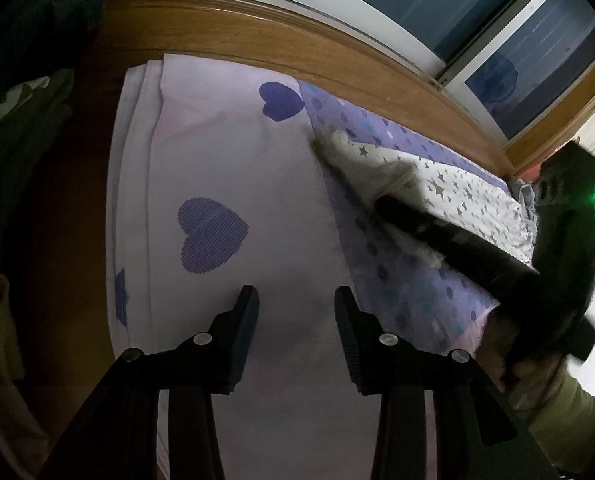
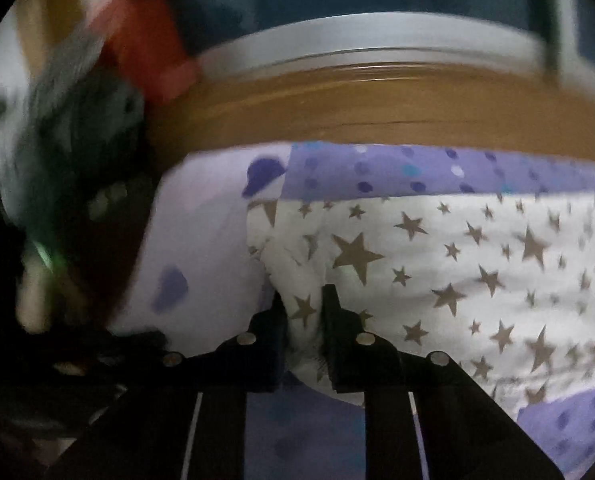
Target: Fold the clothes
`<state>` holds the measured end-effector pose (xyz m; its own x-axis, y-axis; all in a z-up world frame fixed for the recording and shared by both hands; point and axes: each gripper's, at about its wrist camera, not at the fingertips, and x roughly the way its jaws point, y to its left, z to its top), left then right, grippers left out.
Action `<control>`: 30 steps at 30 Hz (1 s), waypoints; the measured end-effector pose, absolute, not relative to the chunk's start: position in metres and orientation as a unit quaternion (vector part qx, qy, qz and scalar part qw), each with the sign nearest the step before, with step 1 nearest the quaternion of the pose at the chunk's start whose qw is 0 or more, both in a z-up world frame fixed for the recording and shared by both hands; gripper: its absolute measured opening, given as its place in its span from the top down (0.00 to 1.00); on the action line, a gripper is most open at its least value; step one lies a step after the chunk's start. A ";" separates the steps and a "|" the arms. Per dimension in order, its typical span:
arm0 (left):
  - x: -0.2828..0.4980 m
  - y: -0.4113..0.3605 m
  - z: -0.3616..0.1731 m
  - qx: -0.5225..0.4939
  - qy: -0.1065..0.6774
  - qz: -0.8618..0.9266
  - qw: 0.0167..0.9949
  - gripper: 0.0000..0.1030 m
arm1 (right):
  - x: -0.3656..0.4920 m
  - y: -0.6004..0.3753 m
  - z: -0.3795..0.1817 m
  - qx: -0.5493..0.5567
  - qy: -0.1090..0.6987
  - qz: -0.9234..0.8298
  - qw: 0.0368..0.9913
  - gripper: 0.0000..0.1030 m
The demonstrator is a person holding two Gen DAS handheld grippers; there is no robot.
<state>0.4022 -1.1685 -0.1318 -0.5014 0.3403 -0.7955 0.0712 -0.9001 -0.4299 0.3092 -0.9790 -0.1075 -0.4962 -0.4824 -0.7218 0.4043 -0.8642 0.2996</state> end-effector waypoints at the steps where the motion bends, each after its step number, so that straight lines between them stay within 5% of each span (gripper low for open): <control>1: 0.402 -1.168 -0.132 -0.494 -0.206 0.841 0.079 0.61 | 0.309 -0.969 -0.107 0.429 -0.070 -0.865 0.250 0.85; 11: 0.395 -1.155 -0.127 -0.511 -0.175 0.838 0.083 0.61 | 0.310 -0.872 -0.103 0.396 -0.306 -0.848 0.176 0.85; 17: 0.382 -1.131 -0.119 -0.514 -0.143 0.839 0.107 0.61 | 0.313 -0.850 -0.121 0.404 -0.268 -0.868 0.104 0.81; 21: 0.371 -1.115 -0.111 -0.509 -0.126 0.842 0.128 0.61 | 0.321 -0.834 -0.110 0.399 -0.265 -0.872 0.102 0.66; 30: 0.358 -1.081 -0.108 -0.505 -0.123 0.840 0.156 0.61 | 0.279 -0.820 -0.092 0.425 -0.205 -0.869 0.147 0.61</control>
<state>0.3578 -1.0807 -0.1085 -0.4407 0.3860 -0.8104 -0.1378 -0.9212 -0.3638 0.2791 -0.8202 -0.0923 -0.5962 -0.4300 -0.6780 0.0810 -0.8724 0.4821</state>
